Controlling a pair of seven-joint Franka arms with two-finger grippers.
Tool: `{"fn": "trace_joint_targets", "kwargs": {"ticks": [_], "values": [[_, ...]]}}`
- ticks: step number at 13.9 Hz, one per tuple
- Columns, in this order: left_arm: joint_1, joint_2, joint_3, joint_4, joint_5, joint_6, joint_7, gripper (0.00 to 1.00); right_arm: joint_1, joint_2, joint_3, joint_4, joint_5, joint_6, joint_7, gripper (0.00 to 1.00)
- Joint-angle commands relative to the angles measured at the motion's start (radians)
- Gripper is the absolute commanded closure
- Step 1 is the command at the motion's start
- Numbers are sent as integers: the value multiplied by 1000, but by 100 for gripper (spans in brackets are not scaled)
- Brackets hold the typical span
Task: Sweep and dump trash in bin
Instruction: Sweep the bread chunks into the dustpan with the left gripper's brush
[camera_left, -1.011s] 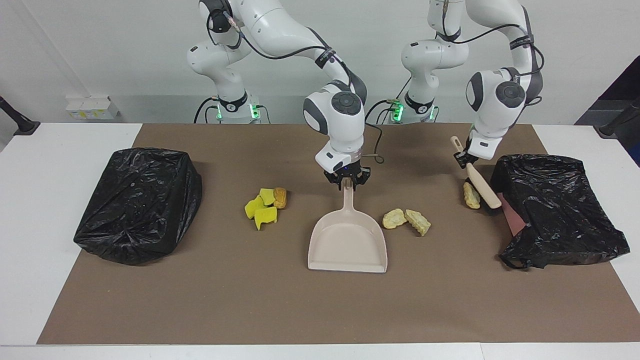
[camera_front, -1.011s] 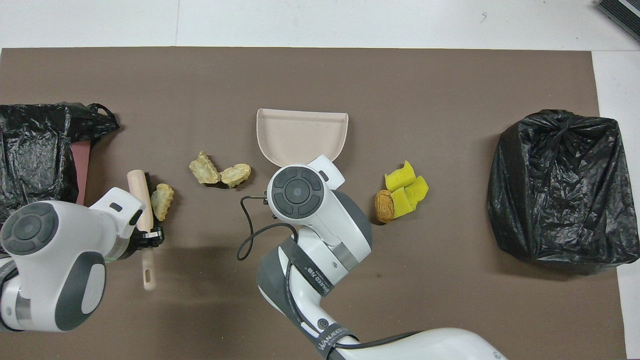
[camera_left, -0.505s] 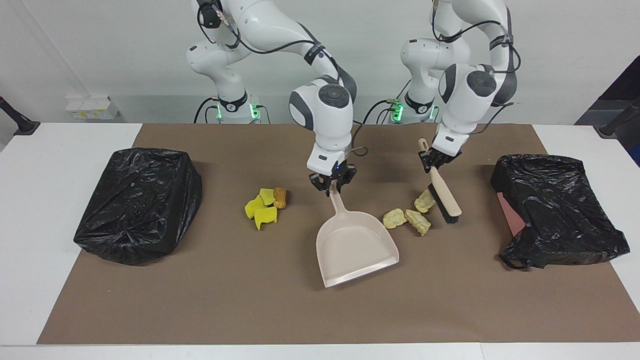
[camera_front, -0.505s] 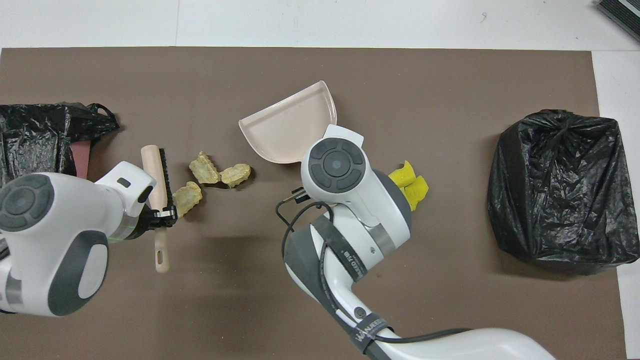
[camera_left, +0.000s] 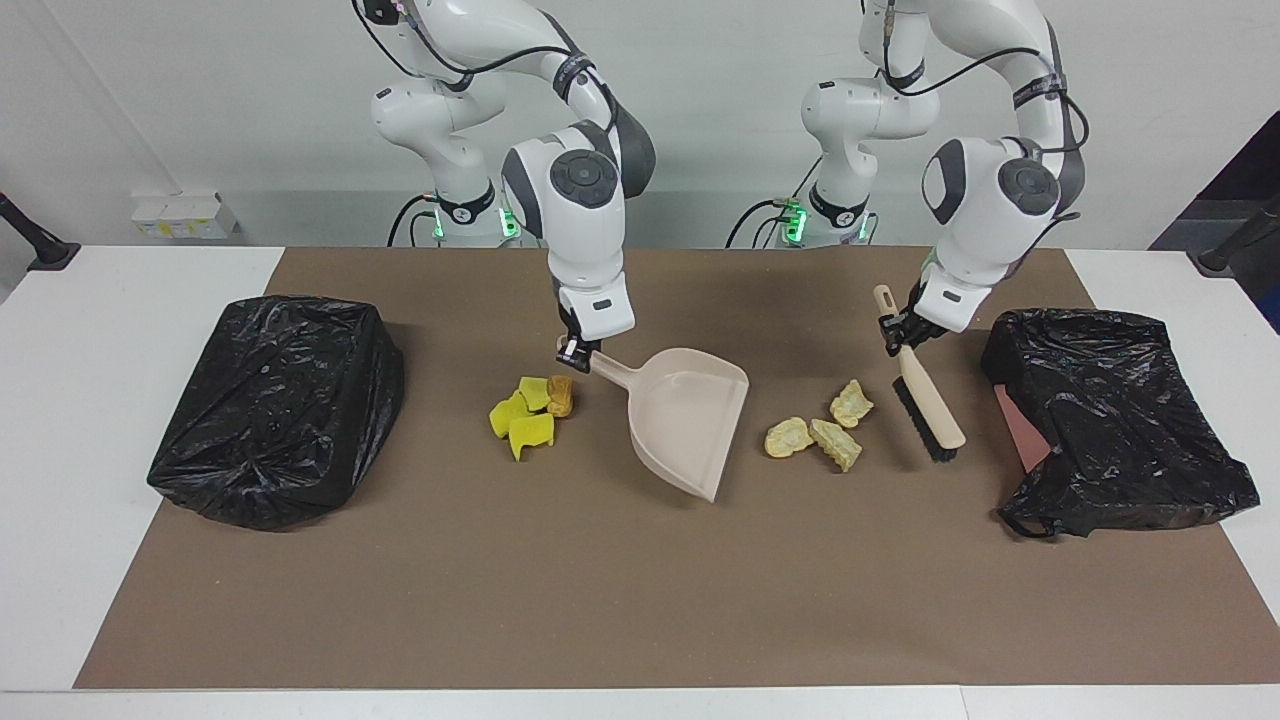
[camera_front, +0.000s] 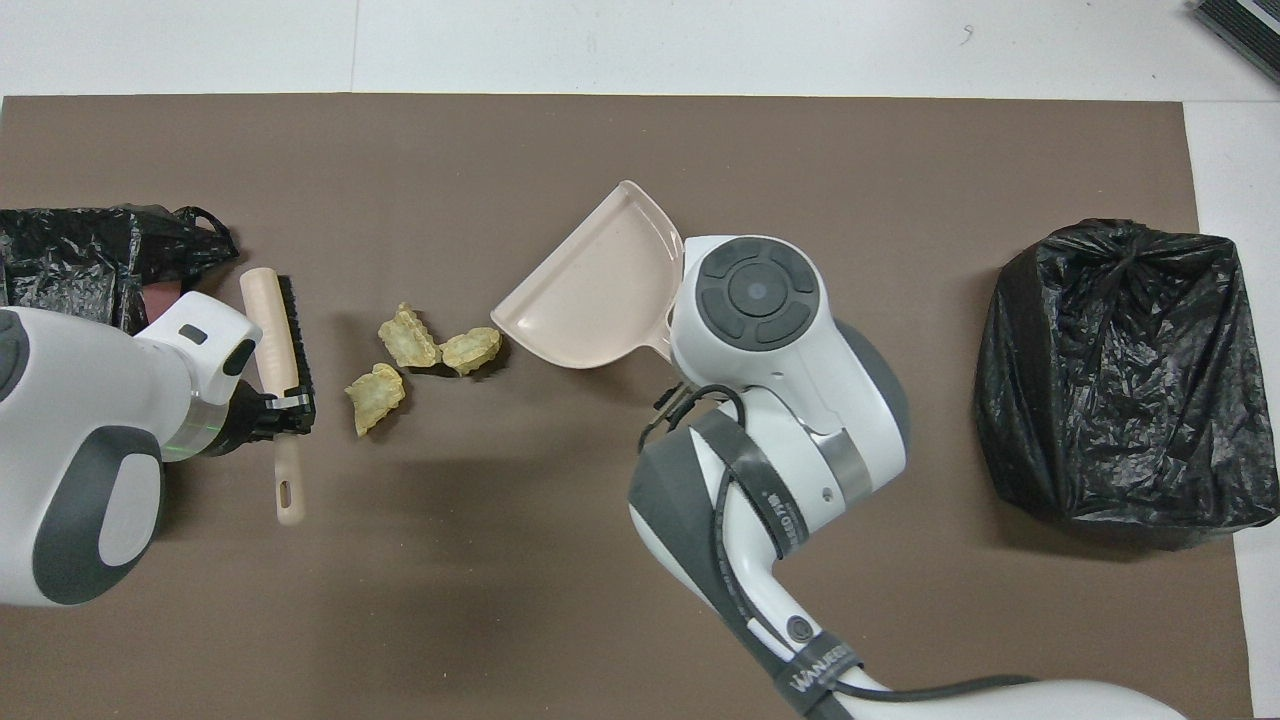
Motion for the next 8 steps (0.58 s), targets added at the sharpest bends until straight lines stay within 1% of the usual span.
{"fn": "trace_joint_targets", "kwargs": {"ticks": [1,2,4,5,8], "values": [[-17,9,-4,-31,-5,61,19,100,4,-19,12,-63,10,32,-74,100],[-38,24,-4,-29,-5,70,16,100,4,-16,12,-60,10,37,-77,100],[-60,59,-5,-31,-6,131,16,100,14,-14,14,-66,11,49,-67,100],[-94,73,-5,-28,-7,146,13,100,42,-7,14,-68,13,60,-52,100],[-184,107,-7,-29,-8,165,14,100,66,7,14,-75,13,94,30,100]]}}
